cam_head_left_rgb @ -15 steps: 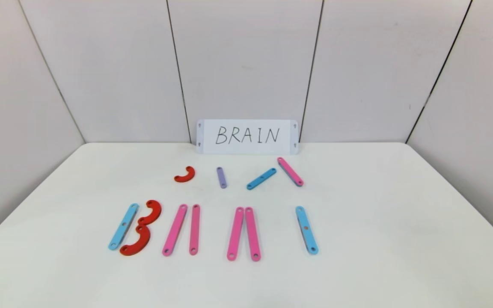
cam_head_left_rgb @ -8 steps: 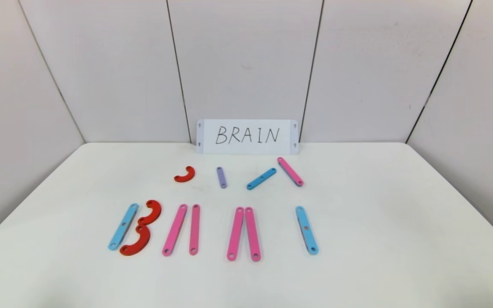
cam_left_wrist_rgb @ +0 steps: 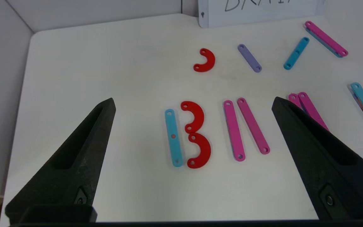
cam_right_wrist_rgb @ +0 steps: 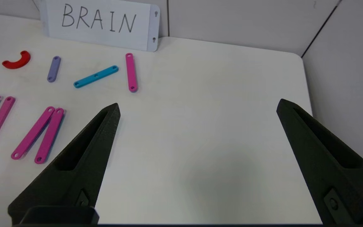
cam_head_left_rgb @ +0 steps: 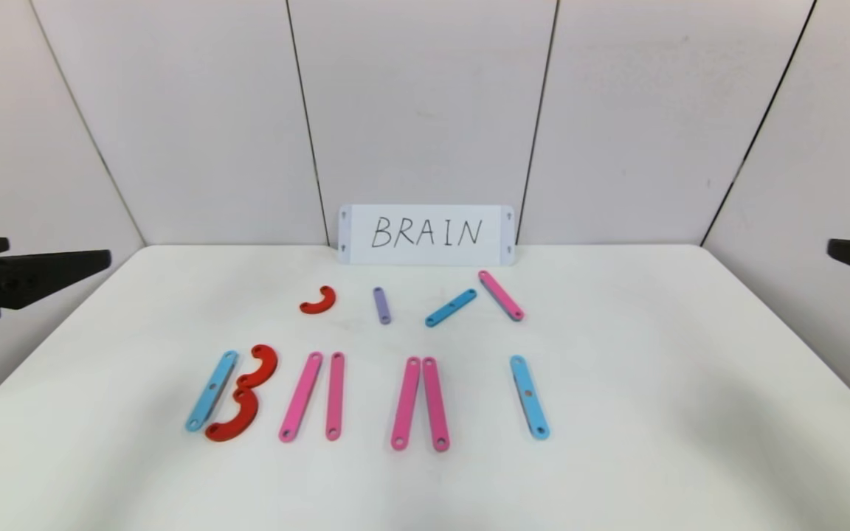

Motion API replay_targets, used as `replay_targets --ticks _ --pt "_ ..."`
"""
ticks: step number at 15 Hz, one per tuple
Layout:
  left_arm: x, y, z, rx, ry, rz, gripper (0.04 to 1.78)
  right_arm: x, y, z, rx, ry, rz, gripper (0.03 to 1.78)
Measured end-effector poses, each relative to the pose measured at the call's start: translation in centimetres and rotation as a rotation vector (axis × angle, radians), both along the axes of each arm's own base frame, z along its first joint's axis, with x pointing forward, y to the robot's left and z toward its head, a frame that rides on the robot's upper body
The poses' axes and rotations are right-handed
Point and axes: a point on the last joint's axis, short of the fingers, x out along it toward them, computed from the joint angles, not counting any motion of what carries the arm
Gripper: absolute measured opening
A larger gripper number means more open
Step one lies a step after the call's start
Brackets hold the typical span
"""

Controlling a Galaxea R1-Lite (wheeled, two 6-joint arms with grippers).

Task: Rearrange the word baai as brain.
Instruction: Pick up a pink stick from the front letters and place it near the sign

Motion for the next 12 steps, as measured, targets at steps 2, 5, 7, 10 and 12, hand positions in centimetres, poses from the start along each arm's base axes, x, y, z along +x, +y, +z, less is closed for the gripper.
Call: replay_targets --ticks 2,5,7,10,12 --pt "2.0 -0.4 0.3 -0.008 0.092 -0.05 1.74 2.9 0.8 0.1 0.015 0.05 0.034 1.74" --pt "5.2 -1.2 -0.2 0.005 0.207 -0.103 1.74 7.2 2.3 -0.5 0.047 0.135 0.102 1.74" --pt "7.0 -2.0 -0.8 0.019 0.253 -0.141 1.74 9.4 3.2 -1.5 0.057 0.19 0.142 1.74" --pt "9.0 -4.0 -2.3 0.04 0.348 -0.204 1.74 11.2 4.3 -3.2 0.049 0.255 0.172 1.74" --pt "10.0 -4.9 -3.6 0.053 0.433 -0.233 1.74 11.7 4.8 -4.0 0.042 0.287 0.182 1.74"
